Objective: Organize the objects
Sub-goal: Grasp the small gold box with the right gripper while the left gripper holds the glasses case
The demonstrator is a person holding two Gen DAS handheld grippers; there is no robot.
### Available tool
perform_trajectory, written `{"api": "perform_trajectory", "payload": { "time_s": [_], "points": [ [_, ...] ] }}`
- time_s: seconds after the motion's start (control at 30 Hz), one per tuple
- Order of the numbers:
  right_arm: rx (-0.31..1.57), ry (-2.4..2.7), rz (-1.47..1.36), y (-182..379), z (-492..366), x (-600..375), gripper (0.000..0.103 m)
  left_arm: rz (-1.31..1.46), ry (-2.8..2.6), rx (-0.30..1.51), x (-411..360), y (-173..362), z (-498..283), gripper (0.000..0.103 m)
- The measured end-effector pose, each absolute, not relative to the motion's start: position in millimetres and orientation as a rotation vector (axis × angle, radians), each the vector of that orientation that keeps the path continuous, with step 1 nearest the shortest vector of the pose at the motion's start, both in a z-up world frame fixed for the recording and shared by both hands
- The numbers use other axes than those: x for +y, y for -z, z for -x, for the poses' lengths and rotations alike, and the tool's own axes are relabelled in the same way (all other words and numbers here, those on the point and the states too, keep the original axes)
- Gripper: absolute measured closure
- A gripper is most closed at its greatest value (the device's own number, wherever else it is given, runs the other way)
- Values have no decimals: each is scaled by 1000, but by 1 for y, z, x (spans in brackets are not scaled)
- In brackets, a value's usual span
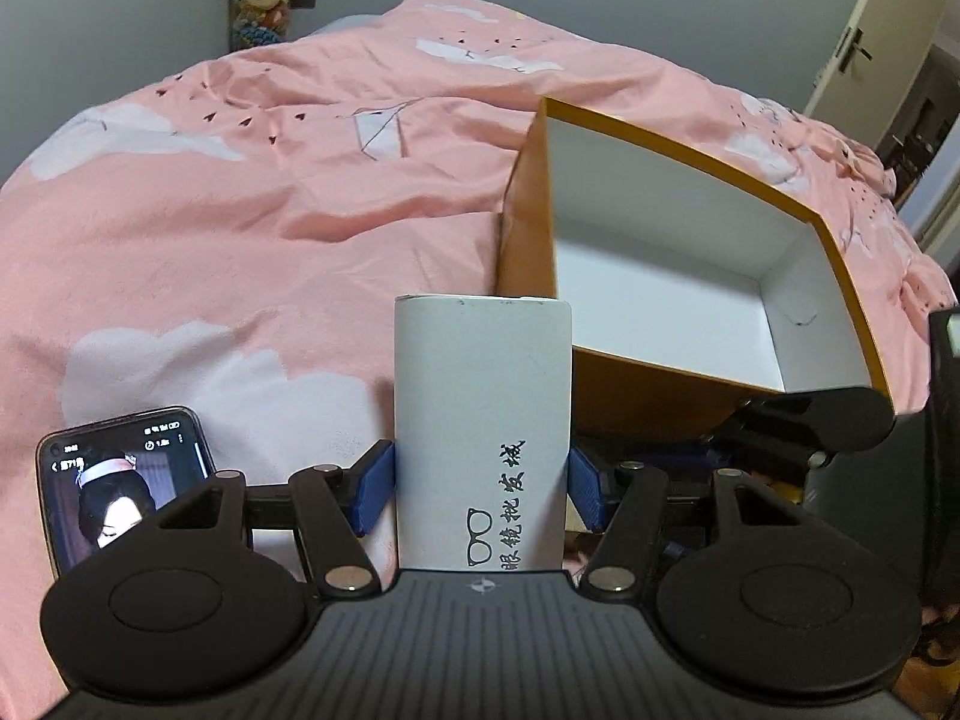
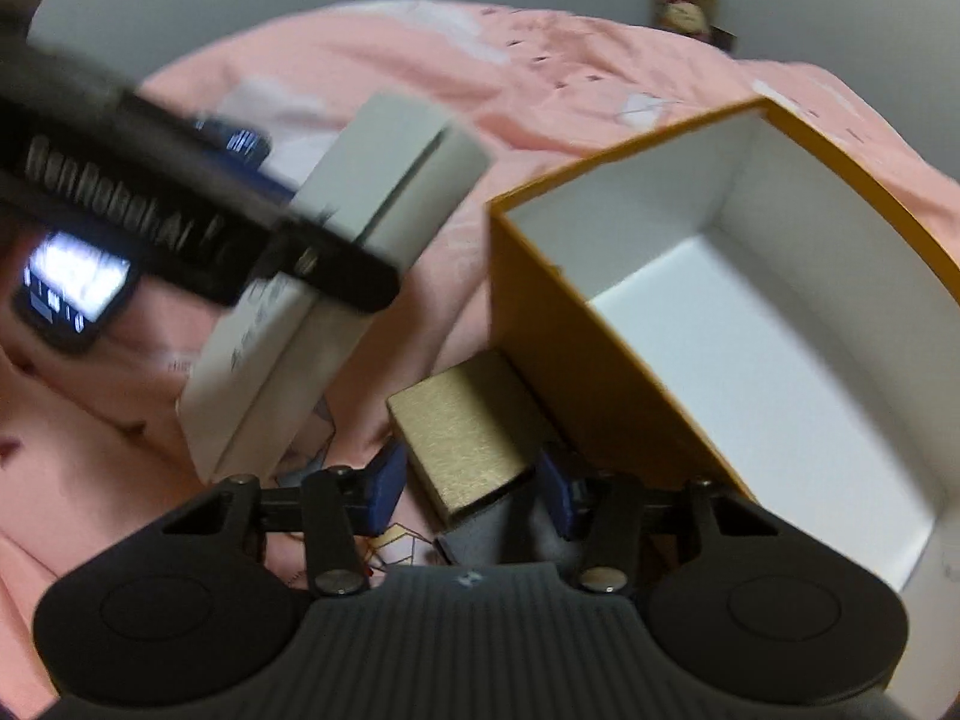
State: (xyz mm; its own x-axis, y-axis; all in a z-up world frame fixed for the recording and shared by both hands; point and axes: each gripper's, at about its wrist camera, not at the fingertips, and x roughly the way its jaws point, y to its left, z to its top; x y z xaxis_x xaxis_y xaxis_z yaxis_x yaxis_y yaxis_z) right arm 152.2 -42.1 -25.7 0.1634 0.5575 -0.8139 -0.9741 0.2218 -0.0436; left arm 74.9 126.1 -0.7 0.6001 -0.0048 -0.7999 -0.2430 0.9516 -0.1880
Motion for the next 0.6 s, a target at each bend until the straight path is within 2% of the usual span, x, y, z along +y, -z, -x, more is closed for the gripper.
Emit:
{"api": "perform_trajectory", "payload": {
  "time_s": [0.2,0.33,0.6],
  "points": [
    [675,-1241,891,45,-135,-25,47,317,-138,923,132,5,-75,34],
    [596,-1245,1031,58,-120,-18,30,345,-137,924,139,10,-75,34],
    [431,-1149,1221,85,-105,-2,28,379,-134,927,145,17,-74,34]
  ]
}}
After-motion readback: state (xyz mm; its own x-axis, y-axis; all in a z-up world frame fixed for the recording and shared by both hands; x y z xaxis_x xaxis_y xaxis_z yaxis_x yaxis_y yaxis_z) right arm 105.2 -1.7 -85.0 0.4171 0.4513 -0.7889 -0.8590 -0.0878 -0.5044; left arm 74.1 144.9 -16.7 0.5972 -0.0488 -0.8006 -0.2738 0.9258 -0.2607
